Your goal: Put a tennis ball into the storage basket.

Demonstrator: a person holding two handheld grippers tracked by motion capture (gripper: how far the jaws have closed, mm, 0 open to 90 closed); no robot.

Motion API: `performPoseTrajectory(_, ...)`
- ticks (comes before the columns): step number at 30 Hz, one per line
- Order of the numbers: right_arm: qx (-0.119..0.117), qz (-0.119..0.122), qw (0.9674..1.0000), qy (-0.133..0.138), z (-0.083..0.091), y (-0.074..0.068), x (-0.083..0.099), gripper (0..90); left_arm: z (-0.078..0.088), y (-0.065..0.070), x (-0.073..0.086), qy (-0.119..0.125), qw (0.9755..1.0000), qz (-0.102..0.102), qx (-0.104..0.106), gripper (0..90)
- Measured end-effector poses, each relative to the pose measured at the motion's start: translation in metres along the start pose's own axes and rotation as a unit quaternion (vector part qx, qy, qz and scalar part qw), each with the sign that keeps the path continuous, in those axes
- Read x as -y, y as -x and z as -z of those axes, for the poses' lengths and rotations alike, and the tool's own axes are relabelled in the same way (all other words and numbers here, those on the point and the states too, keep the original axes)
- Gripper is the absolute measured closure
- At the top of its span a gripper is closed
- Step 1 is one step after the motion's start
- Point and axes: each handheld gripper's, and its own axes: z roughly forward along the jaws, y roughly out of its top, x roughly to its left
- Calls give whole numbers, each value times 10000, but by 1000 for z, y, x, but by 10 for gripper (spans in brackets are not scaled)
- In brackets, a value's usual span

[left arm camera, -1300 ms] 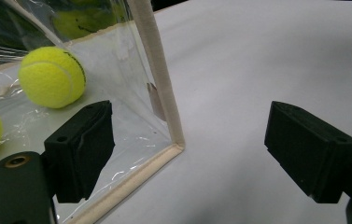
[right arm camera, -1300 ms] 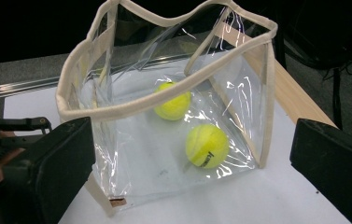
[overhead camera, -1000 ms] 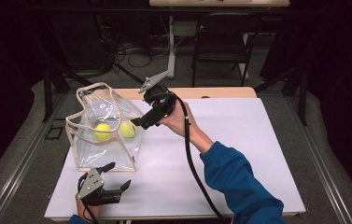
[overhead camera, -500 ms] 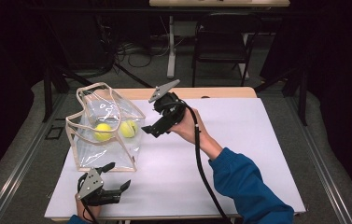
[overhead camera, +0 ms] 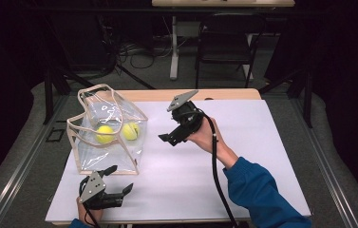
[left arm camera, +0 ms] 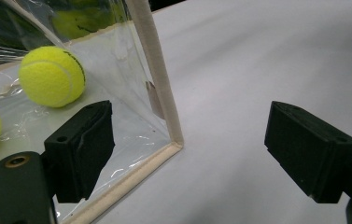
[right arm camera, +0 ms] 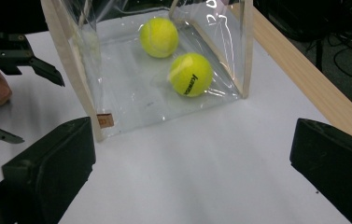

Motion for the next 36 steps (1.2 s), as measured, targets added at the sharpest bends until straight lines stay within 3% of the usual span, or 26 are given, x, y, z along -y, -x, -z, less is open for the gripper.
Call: performPoseTrajectory(36,274,-231,9991,-221,27,1,71,0,0,1,0,22,10000,15,-12,159)
